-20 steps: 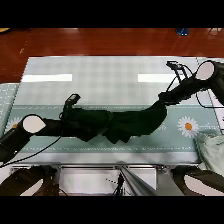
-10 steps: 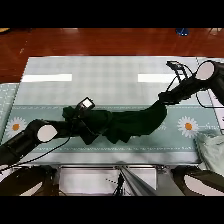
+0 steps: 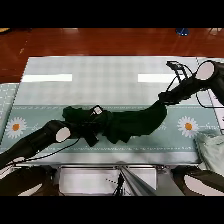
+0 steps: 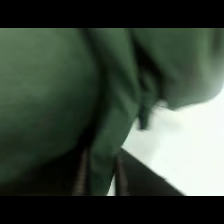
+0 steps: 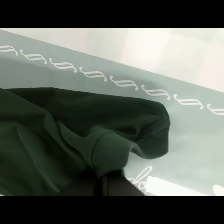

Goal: Fold the shirts.

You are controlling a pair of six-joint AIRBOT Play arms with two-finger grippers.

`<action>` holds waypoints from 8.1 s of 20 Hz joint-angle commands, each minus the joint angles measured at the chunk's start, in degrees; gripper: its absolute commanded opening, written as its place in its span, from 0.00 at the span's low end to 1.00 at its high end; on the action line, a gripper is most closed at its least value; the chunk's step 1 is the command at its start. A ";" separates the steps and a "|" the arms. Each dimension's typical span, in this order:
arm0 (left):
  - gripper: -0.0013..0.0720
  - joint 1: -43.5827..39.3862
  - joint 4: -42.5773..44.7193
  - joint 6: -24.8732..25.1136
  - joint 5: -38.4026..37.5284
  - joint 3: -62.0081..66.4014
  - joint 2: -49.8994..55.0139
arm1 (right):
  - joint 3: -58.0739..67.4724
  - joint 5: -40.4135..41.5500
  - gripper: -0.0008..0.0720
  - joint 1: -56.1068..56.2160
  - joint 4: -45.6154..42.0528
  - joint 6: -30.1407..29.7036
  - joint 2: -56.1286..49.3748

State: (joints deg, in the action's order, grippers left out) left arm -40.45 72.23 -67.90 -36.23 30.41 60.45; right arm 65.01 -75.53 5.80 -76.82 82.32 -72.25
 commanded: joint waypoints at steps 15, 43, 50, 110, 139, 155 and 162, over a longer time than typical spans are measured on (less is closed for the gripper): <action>0.05 20.74 24.46 -12.55 -16.46 48.92 -23.43 | 11.54 4.48 0.04 -0.04 -1.77 0.02 21.75; 0.05 24.00 5.51 -12.37 -31.50 26.10 -30.40 | 31.65 -24.65 0.04 -0.04 -18.69 0.90 -8.00; 0.05 24.00 5.27 -12.37 -23.76 16.31 -19.93 | 31.65 -18.53 0.46 -0.04 -14.43 -1.33 -20.81; 0.05 24.02 26.86 -12.35 -21.64 39.58 -23.10 | 21.53 4.02 0.04 21.77 -46.07 9.77 21.64; 0.05 24.35 10.23 -12.37 -19.98 17.55 -21.90 | 28.30 -3.10 0.04 -11.15 -5.05 6.25 -12.31; 0.05 24.35 7.72 -12.33 -13.31 15.76 -2.97 | 10.29 -9.25 0.56 -21.55 7.04 -2.03 -8.48; 0.05 24.35 7.69 -12.33 -13.31 15.76 -2.97 | -24.72 11.63 0.66 -7.15 23.21 -1.92 -0.46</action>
State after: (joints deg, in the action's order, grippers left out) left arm -16.10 79.92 -80.25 -49.58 46.19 57.43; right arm 51.37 -74.39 -6.96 -63.11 80.38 -75.02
